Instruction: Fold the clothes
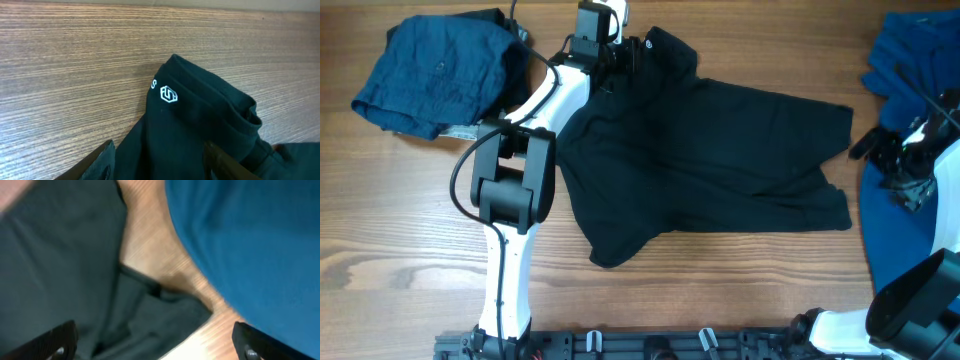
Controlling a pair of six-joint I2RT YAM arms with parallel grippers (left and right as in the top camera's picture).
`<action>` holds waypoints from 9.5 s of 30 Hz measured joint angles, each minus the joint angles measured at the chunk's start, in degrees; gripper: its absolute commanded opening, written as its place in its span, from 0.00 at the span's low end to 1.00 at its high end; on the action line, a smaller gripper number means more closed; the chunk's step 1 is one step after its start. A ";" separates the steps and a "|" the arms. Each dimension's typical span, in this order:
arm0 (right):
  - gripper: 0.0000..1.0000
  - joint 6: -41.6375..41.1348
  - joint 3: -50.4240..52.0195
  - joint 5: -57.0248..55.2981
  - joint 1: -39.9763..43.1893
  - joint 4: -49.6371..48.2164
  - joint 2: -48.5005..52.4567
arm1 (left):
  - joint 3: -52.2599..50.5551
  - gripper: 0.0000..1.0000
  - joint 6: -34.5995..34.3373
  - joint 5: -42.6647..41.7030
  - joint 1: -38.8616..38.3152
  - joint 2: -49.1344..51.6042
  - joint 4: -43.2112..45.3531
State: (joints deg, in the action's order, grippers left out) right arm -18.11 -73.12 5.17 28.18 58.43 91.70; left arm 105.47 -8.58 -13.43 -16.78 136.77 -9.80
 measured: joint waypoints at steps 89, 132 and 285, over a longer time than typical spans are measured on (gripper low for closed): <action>1.00 0.00 0.00 0.39 0.00 -15.28 0.00 | 3.50 0.04 5.27 12.96 -2.82 5.84 -3.48; 1.00 0.00 0.00 0.39 0.00 -15.52 0.00 | 3.87 0.44 -7.87 7.76 6.27 -14.05 -25.81; 1.00 -1.20 1.22 -1.14 -8.35 4.68 1.60 | -46.18 0.40 -31.21 12.66 0.81 -53.02 -46.73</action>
State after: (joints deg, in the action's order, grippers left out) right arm -19.31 -71.90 4.03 19.84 63.11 93.30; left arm 59.29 -39.79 -0.78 -15.97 83.74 -56.53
